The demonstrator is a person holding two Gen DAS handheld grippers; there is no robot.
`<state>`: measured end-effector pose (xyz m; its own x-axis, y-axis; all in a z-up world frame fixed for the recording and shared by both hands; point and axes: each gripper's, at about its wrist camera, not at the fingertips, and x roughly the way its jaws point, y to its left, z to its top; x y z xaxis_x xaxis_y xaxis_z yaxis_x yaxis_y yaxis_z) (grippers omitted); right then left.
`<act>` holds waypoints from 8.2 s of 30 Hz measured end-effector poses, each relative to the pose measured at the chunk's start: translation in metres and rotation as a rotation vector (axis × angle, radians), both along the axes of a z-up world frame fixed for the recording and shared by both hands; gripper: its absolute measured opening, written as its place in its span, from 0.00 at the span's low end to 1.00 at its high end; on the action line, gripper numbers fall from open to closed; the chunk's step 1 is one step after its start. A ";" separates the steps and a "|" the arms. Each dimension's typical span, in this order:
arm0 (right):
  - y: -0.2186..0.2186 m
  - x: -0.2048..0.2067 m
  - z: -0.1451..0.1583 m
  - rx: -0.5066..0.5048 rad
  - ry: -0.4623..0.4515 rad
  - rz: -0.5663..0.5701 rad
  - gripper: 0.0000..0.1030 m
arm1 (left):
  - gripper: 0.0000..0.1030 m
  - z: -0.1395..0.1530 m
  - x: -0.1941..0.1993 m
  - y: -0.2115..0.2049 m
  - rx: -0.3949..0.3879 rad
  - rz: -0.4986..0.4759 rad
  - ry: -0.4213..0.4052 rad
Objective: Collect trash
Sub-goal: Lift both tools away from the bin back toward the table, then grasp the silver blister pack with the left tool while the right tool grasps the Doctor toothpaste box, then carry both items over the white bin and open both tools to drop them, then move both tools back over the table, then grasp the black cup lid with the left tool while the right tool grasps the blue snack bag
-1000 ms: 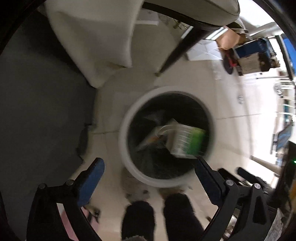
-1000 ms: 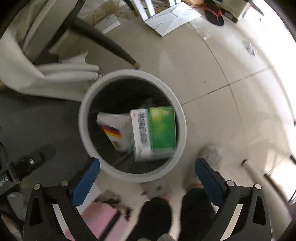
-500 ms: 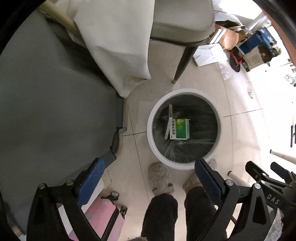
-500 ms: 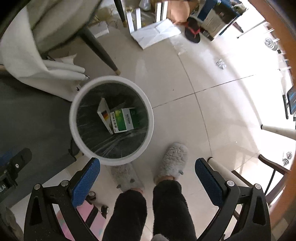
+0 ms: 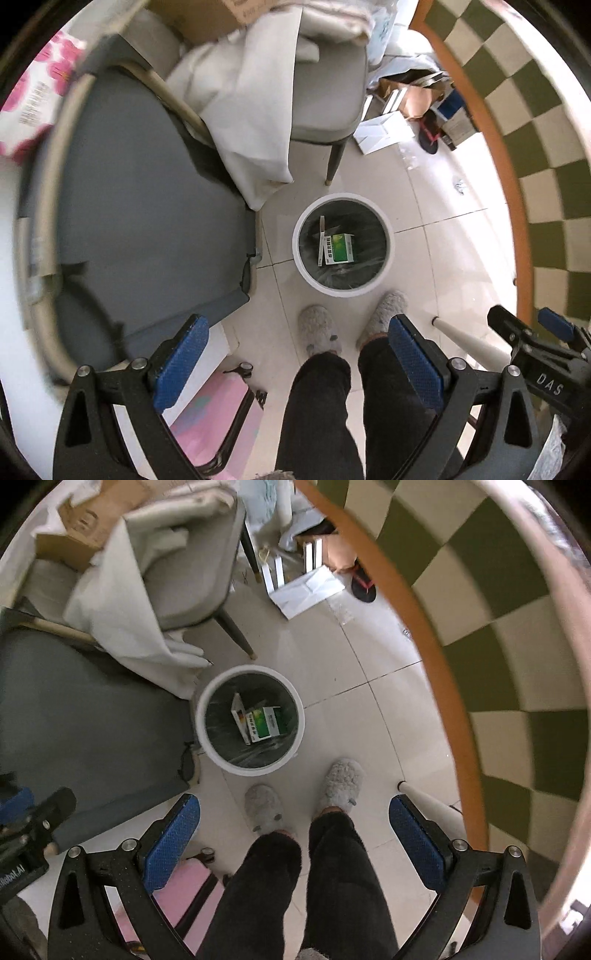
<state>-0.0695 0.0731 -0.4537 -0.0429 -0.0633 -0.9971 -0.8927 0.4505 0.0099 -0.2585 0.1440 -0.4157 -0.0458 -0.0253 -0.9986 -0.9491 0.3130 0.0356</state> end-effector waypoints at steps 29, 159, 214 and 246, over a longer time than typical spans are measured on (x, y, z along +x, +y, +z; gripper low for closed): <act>-0.158 0.413 0.182 0.124 -0.107 -0.816 1.00 | 0.97 0.155 0.434 0.000 0.269 -0.747 -0.076; 0.021 -0.026 -0.320 -0.277 0.179 0.140 0.98 | 0.97 -0.258 -0.012 0.053 -0.156 0.108 0.030; -0.288 0.399 0.097 -0.025 -0.046 -0.974 0.98 | 0.99 0.105 0.446 -0.102 0.158 -0.719 -0.004; -0.378 0.402 0.121 -0.039 -0.040 -1.038 0.46 | 0.78 0.072 0.510 -0.218 -0.046 -0.914 -0.101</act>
